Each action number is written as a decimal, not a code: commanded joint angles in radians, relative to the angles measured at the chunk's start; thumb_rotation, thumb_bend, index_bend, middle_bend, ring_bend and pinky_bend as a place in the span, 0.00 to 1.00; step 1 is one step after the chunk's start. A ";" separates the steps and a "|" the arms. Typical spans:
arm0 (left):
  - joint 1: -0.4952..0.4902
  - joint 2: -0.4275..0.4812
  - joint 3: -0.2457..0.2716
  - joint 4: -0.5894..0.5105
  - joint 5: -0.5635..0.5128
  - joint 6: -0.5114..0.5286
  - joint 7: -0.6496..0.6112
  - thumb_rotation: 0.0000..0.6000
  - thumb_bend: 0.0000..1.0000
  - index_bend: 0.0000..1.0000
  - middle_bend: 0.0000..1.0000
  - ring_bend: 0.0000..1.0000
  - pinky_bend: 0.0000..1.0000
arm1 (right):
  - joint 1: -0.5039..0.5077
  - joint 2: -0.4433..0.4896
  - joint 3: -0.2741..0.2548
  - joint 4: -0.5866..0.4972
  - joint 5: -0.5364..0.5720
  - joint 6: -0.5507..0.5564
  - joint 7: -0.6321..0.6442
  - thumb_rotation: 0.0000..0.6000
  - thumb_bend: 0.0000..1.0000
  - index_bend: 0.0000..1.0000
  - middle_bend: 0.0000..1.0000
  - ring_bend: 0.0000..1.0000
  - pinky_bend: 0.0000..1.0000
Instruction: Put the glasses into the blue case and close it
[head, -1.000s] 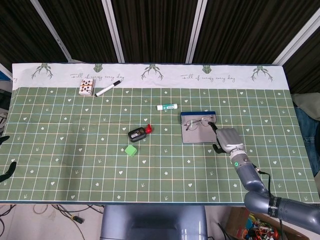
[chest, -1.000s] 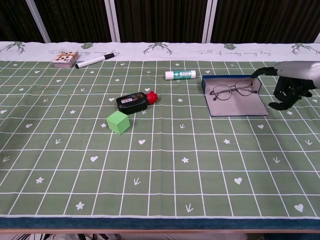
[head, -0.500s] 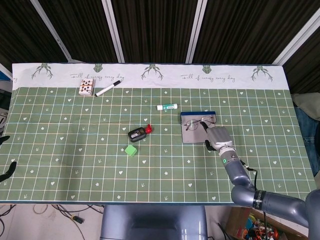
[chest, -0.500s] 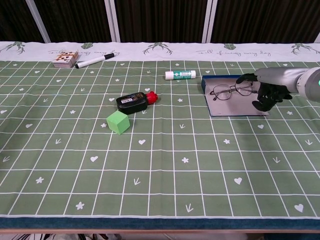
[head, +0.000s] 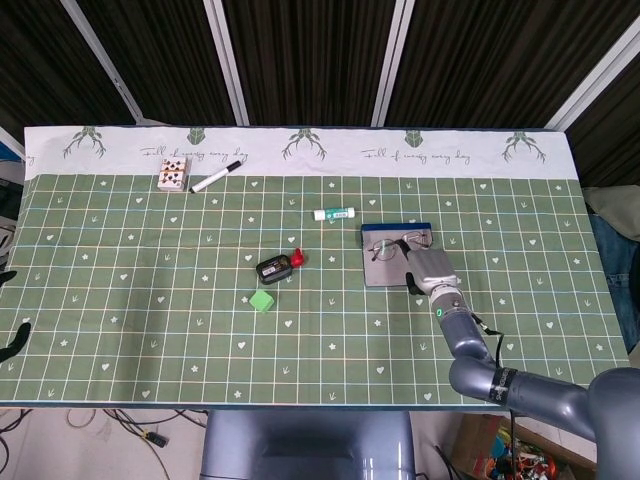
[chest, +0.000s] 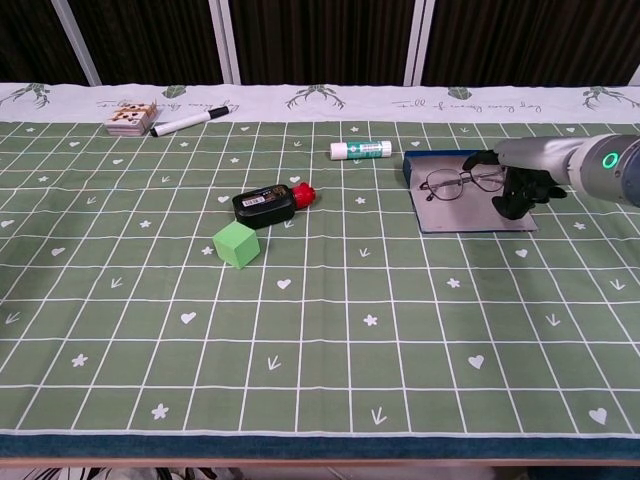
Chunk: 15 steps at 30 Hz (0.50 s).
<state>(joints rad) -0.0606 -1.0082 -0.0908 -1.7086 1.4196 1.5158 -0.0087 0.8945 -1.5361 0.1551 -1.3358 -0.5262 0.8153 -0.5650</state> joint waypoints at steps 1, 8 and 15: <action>0.000 0.000 0.000 0.000 0.000 0.000 0.000 1.00 0.32 0.18 0.00 0.00 0.00 | 0.003 -0.006 -0.003 0.012 0.008 -0.007 0.001 1.00 0.69 0.08 0.86 0.83 0.86; 0.000 0.000 0.001 0.001 0.000 -0.002 0.002 1.00 0.32 0.18 0.00 0.00 0.00 | 0.003 -0.010 -0.007 0.017 0.009 -0.014 0.011 1.00 0.70 0.08 0.86 0.83 0.86; -0.001 0.000 0.001 0.002 0.000 -0.002 0.003 1.00 0.32 0.18 0.00 0.00 0.00 | 0.003 -0.010 -0.011 0.014 0.001 -0.015 0.021 1.00 0.70 0.08 0.86 0.83 0.86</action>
<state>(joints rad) -0.0612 -1.0086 -0.0896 -1.7068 1.4196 1.5133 -0.0058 0.8972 -1.5465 0.1447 -1.3219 -0.5248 0.8005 -0.5441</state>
